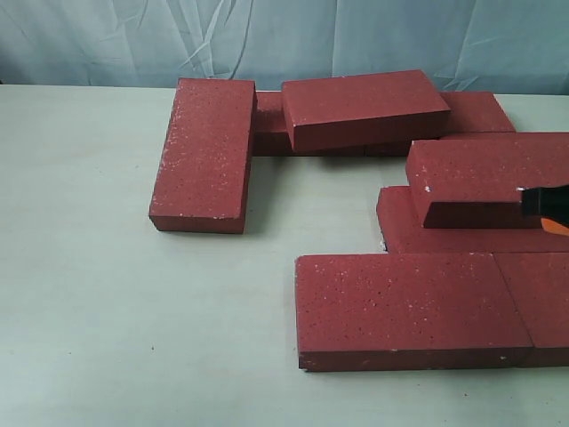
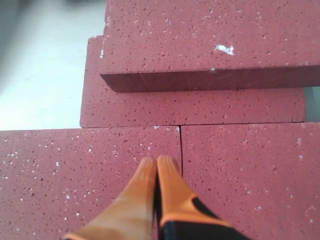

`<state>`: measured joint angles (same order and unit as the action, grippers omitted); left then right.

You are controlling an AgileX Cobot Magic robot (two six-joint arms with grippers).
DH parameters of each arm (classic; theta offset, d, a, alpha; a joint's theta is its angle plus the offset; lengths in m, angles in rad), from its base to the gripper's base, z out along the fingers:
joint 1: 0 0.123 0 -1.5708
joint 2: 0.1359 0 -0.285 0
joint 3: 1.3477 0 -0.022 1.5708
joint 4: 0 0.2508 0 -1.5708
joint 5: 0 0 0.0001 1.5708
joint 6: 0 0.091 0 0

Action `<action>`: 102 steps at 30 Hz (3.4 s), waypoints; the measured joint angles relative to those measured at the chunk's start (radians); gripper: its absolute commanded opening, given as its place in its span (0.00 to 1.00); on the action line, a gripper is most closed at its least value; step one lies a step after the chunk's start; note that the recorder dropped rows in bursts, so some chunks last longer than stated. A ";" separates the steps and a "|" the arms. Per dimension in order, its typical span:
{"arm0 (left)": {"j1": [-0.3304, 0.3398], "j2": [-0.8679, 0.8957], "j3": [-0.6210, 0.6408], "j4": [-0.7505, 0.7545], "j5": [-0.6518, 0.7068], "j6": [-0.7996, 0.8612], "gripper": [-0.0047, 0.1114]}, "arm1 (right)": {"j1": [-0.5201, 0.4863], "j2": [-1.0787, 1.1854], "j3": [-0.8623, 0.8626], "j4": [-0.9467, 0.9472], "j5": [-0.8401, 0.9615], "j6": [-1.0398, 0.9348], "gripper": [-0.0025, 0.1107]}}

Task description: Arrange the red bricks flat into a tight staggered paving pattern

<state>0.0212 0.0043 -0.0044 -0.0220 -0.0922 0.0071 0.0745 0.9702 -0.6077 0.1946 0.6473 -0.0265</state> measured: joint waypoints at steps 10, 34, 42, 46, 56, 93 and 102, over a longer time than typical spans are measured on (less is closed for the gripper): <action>0.000 0.000 0.000 0.000 -0.002 0.000 0.04 | 0.000 0.000 0.000 0.000 -0.012 0.000 0.02; 0.000 0.000 -0.012 -0.004 0.002 0.000 0.04 | 0.000 0.000 -0.011 0.006 0.025 0.000 0.02; 0.000 0.142 -0.120 -0.005 0.054 0.000 0.04 | 0.000 0.014 -0.021 0.003 0.021 0.000 0.02; 0.000 0.182 -0.124 -0.005 0.021 -0.007 0.04 | 0.000 0.068 -0.021 0.000 0.021 0.000 0.02; 0.000 0.220 -0.161 -0.005 0.008 -0.007 0.04 | 0.000 0.248 -0.135 0.000 0.025 -0.015 0.02; 0.000 0.994 -0.505 -0.219 0.307 -0.007 0.04 | 0.000 0.418 -0.248 0.077 -0.021 -0.072 0.02; -0.094 1.070 -0.551 -0.219 0.364 0.055 0.04 | 0.000 0.418 -0.261 0.077 -0.026 -0.086 0.02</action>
<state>-0.0728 1.0742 -0.5552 -0.2413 0.2714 0.0622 0.0745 1.3886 -0.8689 0.2713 0.6217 -0.1126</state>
